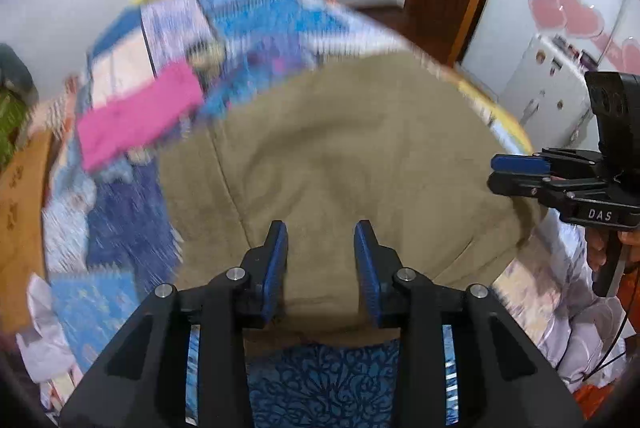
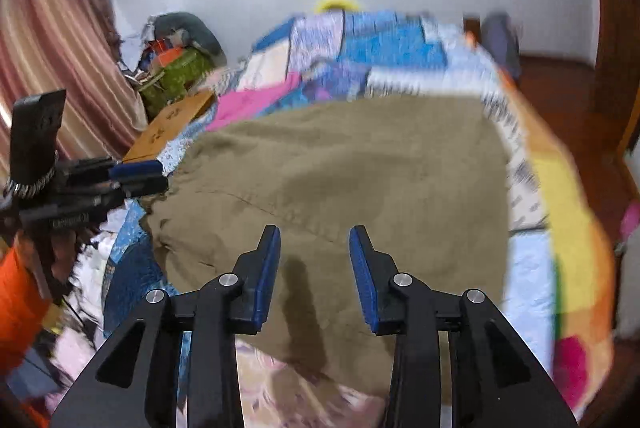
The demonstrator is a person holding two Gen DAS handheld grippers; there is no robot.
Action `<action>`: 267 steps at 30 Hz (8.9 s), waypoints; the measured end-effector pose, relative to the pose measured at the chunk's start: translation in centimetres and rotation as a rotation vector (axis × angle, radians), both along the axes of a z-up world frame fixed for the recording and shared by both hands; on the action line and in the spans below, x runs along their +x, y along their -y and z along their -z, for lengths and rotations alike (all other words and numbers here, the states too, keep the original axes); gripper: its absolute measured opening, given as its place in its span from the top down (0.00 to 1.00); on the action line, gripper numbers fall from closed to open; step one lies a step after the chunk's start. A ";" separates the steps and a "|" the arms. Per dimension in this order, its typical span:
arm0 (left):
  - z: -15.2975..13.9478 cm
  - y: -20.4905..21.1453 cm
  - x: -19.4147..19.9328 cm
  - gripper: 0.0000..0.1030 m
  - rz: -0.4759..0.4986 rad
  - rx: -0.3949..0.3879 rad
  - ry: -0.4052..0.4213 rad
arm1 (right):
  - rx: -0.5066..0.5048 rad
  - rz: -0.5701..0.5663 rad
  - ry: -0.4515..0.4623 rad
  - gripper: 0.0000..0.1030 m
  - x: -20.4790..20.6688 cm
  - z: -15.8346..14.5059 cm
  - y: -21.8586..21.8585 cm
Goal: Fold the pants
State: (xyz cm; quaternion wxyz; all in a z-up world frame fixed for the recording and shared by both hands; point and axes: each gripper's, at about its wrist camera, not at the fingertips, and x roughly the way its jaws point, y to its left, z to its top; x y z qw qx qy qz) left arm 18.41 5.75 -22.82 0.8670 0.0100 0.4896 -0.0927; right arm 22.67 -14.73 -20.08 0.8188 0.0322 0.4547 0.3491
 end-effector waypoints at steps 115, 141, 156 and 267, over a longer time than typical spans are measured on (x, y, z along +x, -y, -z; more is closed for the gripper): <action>2.1 -4.6 -6.2 0.20 -0.304 -0.420 -0.111 | -0.077 -0.032 0.139 0.46 -2.3 -1.7 -0.6; -2.1 -3.6 -3.7 0.71 -0.399 -0.110 0.104 | -0.059 -0.084 0.040 0.46 -1.2 -1.3 -3.2; -7.4 0.4 -7.7 0.71 -0.331 0.210 0.332 | -0.088 -0.258 0.009 0.45 -3.7 -0.3 -10.2; 0.9 -1.3 11.2 0.95 -0.135 -0.215 -0.049 | -0.261 0.062 0.109 0.31 2.9 1.8 6.8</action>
